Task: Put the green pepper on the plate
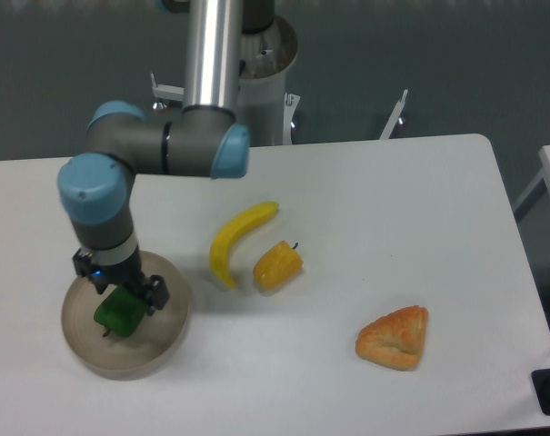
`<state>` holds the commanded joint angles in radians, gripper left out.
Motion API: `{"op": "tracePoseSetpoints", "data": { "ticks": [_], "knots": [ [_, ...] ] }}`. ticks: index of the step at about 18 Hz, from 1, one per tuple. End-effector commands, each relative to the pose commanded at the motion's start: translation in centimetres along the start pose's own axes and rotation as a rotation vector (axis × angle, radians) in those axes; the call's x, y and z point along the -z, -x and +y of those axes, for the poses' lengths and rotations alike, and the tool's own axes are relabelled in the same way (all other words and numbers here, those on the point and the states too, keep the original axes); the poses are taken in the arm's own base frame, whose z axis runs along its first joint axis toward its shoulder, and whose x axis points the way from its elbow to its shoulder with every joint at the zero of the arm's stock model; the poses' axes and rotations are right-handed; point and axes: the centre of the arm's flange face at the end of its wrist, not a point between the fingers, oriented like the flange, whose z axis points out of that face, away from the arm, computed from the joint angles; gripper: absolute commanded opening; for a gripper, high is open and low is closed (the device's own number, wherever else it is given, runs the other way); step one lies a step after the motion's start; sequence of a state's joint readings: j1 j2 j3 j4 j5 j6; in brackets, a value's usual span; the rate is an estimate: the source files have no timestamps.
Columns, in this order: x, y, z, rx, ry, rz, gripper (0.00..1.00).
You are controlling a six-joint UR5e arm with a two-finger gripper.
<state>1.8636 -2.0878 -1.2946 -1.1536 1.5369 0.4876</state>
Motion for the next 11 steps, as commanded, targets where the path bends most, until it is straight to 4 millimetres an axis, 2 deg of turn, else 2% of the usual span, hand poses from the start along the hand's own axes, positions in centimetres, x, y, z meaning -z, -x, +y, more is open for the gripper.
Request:
{"op": "tracePoseSetpoints", "data": {
  "ticks": [2, 4, 6, 11],
  "knots": [
    [2.1, 3.0, 1.4, -0.029, 0.001, -0.051, 1.00],
    [3.4, 6.1, 2.8, -0.054, -0.001, -0.078, 1.00],
    [3.5, 8.6, 3.9, -0.085, 0.007, -0.087, 1.00],
    [3.0, 13.0, 6.6, -0.199, 0.082, -0.141, 1.00]
  ]
}}
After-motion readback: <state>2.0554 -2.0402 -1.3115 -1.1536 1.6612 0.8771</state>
